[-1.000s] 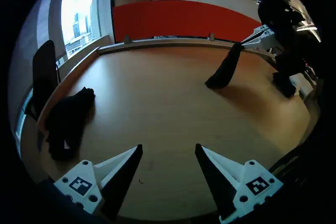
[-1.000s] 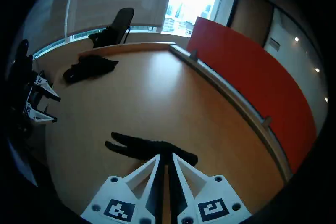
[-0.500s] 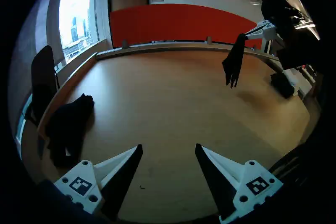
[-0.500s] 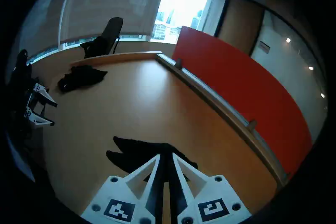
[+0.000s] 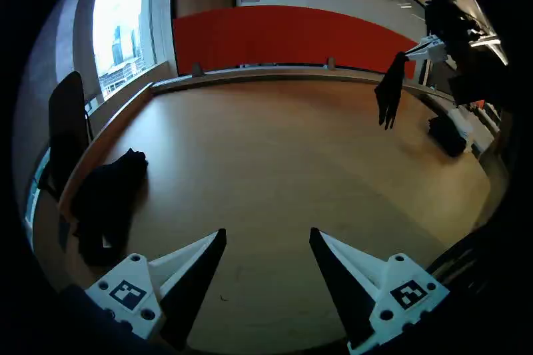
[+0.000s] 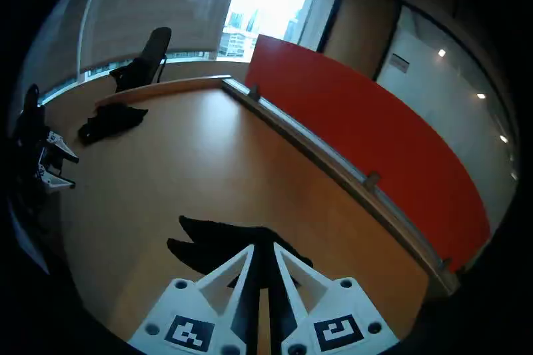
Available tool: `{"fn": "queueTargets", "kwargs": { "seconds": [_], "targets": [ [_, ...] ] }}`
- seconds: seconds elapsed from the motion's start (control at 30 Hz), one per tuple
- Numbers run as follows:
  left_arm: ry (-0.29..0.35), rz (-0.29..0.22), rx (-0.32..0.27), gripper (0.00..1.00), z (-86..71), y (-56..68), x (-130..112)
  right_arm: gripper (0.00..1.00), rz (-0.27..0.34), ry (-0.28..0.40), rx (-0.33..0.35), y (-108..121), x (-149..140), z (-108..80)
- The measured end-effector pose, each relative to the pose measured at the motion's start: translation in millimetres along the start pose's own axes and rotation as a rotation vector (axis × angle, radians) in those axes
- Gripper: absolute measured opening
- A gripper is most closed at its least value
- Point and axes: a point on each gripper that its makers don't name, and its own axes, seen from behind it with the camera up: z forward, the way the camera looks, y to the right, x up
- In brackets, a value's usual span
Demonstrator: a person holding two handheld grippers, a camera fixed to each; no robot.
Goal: Fold towel
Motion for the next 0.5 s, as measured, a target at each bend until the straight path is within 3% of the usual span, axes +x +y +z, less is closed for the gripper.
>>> {"fn": "queueTargets", "kwargs": {
  "seconds": [0.5],
  "targets": [
    [-0.005, -0.014, 0.015, 0.93, 2.6, -5.0, 3, 0.05, 0.077, -0.046, -0.06, 58, -40, -32.0]
  ]
}}
